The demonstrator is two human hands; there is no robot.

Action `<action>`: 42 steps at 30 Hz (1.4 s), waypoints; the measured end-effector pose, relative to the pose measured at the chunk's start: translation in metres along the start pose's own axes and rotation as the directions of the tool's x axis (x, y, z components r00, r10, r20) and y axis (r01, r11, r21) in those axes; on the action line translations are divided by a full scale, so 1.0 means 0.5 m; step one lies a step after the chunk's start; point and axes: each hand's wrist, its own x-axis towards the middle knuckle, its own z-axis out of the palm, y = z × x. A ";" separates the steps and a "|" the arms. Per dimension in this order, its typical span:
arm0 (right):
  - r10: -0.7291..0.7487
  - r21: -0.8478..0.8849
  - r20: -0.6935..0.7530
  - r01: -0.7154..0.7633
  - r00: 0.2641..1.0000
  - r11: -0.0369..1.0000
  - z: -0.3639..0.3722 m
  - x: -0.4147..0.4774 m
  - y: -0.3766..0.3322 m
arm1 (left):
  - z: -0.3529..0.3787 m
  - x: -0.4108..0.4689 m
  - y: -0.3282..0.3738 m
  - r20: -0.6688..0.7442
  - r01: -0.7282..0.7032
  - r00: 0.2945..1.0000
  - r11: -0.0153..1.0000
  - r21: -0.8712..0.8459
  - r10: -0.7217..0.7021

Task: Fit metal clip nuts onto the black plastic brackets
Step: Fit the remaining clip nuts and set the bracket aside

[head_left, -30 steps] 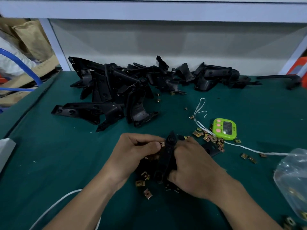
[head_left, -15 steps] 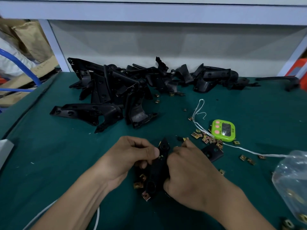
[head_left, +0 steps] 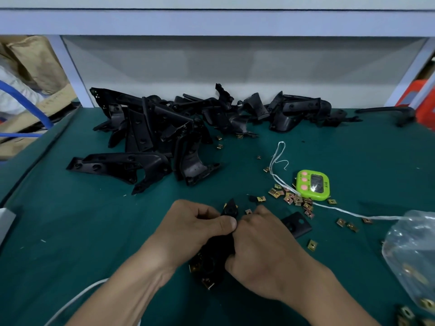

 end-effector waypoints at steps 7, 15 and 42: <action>0.078 0.013 -0.093 -0.077 0.993 0.997 0.008 0.011 0.005 | 0.041 -0.006 -0.024 -0.327 -0.141 0.931 0.986 0.086 0.161; 0.131 0.027 -0.183 -0.128 0.974 0.991 0.024 0.006 0.015 | 0.046 -0.016 -0.028 -0.186 -0.387 0.867 0.861 0.332 0.461; 0.336 0.209 -0.171 -0.299 0.926 0.931 0.019 0.010 0.047 | -0.041 0.017 -0.055 -0.115 -0.220 0.905 0.680 0.699 0.411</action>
